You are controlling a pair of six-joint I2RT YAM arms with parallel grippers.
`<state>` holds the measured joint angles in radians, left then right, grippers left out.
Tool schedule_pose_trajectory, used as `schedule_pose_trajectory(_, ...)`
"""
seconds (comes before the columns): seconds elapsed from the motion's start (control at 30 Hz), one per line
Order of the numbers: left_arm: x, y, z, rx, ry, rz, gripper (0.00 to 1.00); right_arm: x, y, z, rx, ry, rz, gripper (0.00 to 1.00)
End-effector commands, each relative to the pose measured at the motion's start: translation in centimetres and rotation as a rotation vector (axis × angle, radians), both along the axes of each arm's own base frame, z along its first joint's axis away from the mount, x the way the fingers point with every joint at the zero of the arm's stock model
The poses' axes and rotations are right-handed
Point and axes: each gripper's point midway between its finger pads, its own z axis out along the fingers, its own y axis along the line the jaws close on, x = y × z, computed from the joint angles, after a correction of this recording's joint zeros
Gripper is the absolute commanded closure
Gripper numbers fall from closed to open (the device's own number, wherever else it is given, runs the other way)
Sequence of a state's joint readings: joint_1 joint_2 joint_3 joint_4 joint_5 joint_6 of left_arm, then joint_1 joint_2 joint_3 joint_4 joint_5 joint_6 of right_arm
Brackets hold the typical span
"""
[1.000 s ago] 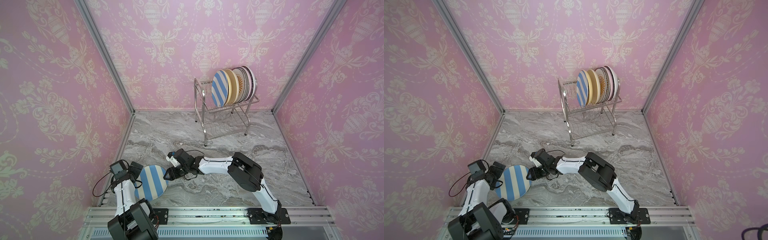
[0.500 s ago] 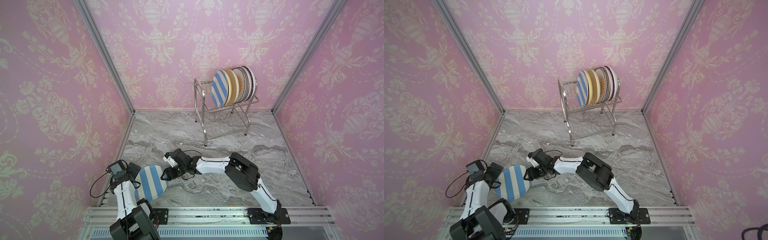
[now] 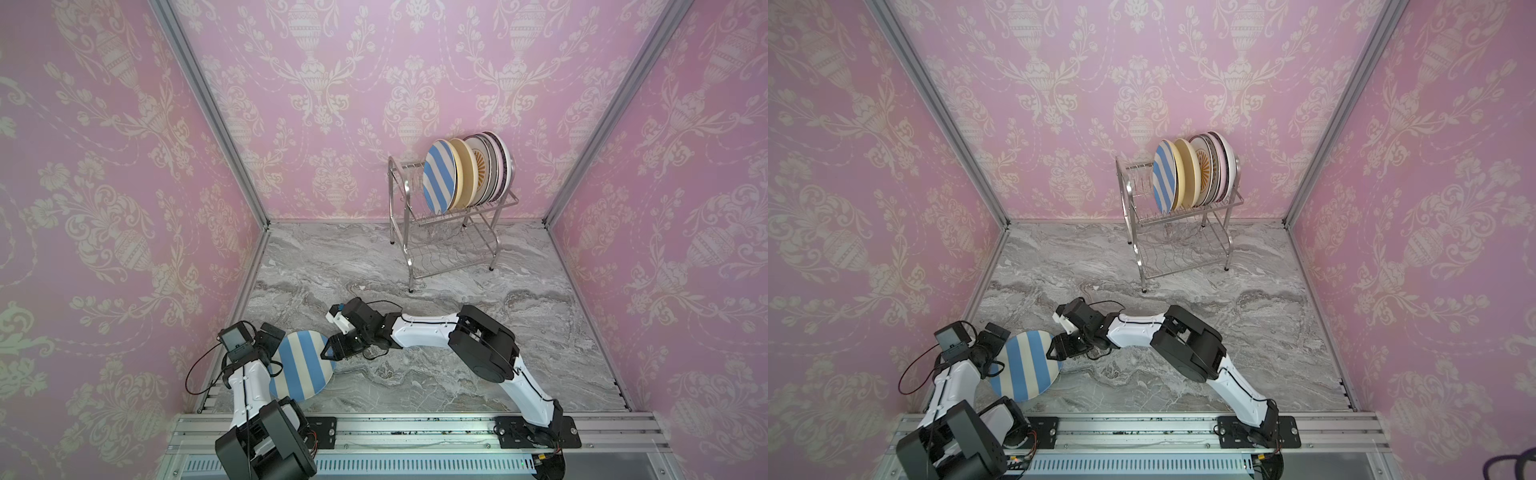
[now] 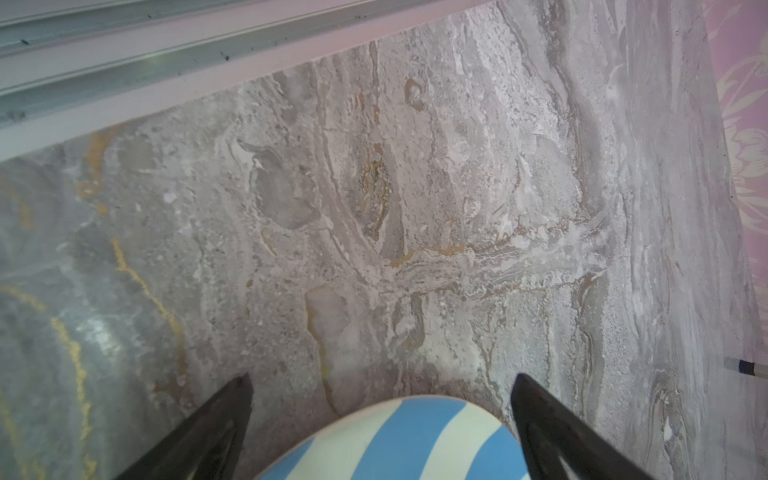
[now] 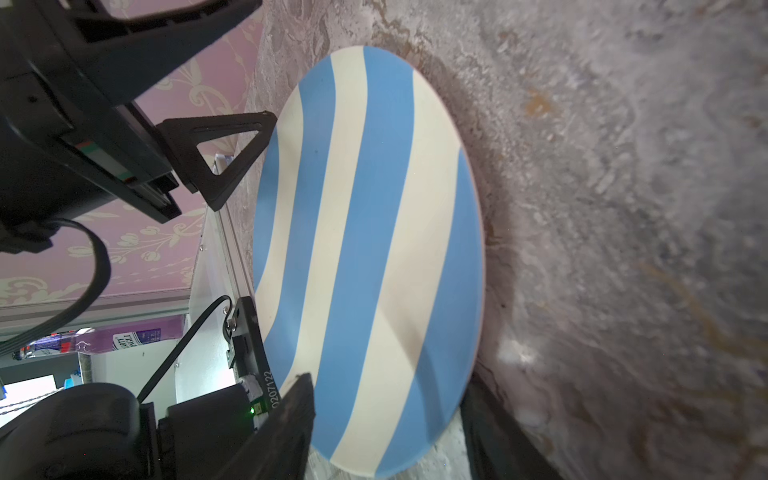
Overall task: Load the plates into the dish rack
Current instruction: 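Push the second striped plate with the left gripper toward the right gripper, tilting it up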
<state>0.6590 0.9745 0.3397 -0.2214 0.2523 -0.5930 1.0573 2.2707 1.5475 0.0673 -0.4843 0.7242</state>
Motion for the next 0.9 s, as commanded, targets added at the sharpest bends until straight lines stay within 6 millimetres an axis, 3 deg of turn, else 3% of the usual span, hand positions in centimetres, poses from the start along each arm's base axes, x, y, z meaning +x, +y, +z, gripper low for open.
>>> schedule_pose_trajectory(0.0, -1.1, -2.4, -1.5, -0.127, 0.009, -0.006, 0.01, -0.7, -0.1, -2.1, -0.023, 0.042, -0.006, 0.43)
schedule_pose_trajectory(0.37, -0.7, -4.0, -2.0, -0.205, -0.03, -0.037, 0.01, -0.5, -0.2, -2.8, -0.006, 0.07, -0.036, 0.47)
schedule_pose_trajectory(0.87, 0.2, -4.5, -1.3, -0.22, -0.075, -0.083, 0.01, 0.6, 0.0, -0.6, 0.119, 0.108, -0.108, 0.65)
